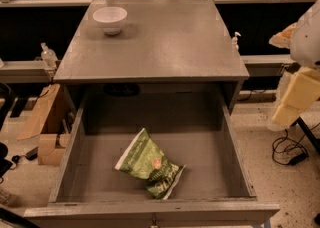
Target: Pick green jalapeno chip bag from top drawer and place on counter
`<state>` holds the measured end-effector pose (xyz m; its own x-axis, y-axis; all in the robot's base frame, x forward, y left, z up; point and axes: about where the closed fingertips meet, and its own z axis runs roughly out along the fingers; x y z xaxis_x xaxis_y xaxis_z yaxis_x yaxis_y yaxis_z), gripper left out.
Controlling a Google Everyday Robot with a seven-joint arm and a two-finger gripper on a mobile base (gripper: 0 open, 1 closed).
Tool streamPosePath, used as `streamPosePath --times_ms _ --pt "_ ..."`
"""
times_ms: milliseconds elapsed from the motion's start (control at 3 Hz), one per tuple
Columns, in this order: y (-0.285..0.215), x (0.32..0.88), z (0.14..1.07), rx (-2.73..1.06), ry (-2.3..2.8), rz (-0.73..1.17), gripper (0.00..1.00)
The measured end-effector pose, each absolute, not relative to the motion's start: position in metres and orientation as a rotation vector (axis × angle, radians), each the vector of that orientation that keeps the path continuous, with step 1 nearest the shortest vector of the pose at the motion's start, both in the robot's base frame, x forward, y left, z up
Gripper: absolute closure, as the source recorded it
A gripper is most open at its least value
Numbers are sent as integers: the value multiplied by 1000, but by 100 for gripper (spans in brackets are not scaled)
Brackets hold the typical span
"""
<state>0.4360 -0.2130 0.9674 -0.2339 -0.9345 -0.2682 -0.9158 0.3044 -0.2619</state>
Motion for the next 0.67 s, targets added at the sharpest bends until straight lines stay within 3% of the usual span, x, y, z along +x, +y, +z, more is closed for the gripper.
streamPosePath --times_ms 333,667 --pt "-197 430 939 -1589 2180 33 0" --pt "-147 425 864 -1529 2152 267 0"
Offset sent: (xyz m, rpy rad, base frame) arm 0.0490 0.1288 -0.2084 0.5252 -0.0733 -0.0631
